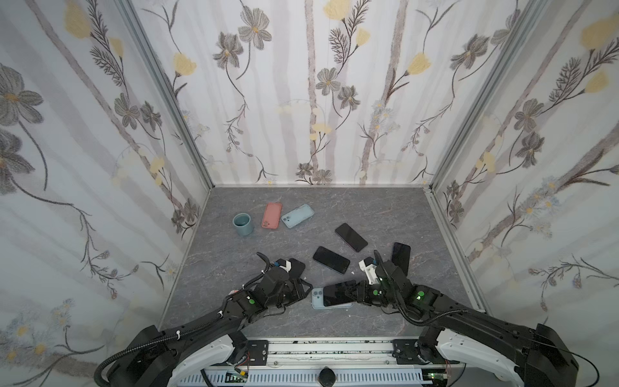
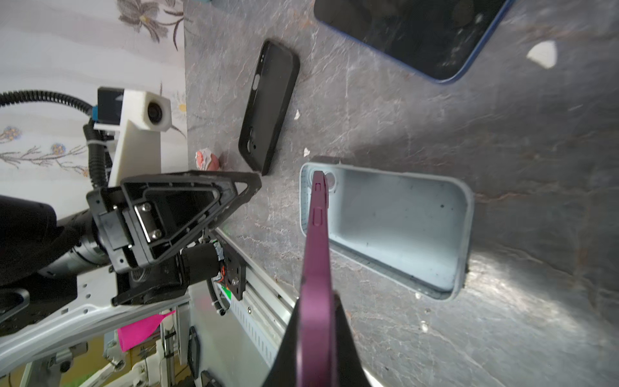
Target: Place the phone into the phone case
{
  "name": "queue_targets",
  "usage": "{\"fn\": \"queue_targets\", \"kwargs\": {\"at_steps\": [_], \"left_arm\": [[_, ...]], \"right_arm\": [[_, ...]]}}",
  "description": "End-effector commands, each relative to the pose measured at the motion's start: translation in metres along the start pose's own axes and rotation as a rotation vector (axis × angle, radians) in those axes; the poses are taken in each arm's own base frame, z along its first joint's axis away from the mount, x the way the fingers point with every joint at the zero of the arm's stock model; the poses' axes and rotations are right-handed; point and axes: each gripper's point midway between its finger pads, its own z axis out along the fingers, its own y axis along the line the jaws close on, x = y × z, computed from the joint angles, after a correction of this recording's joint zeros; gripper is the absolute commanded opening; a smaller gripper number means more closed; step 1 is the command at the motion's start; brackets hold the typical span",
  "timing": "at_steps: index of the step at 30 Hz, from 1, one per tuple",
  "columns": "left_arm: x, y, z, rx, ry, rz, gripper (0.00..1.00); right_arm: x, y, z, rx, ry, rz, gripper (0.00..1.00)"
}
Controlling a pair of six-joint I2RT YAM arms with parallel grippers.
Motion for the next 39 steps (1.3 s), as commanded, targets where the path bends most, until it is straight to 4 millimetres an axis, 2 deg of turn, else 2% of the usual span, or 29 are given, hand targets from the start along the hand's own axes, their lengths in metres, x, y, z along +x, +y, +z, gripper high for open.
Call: {"fn": "queue_targets", "kwargs": {"at_steps": [1, 10, 19, 39], "left_arm": [[-0.002, -0.012, 0.001, 0.051, -0.002, -0.015, 0.57], [0.006, -0.003, 0.010, 0.025, 0.042, -0.028, 0.56], [0.005, -0.012, 0.012, 0.055, 0.043, -0.039, 0.55], [0.019, 0.008, 0.022, 0.000, 0.094, -0.038, 0.54]], "right_arm": [[-0.007, 0.014, 0.001, -0.063, -0.033, -0.001, 0.00], [-0.007, 0.013, 0.004, -0.067, -0.037, 0.007, 0.00], [-0.005, 0.010, 0.006, -0.062, -0.036, 0.017, 0.00], [-0.005, 0.009, 0.010, -0.073, -0.037, 0.030, 0.00]]}}
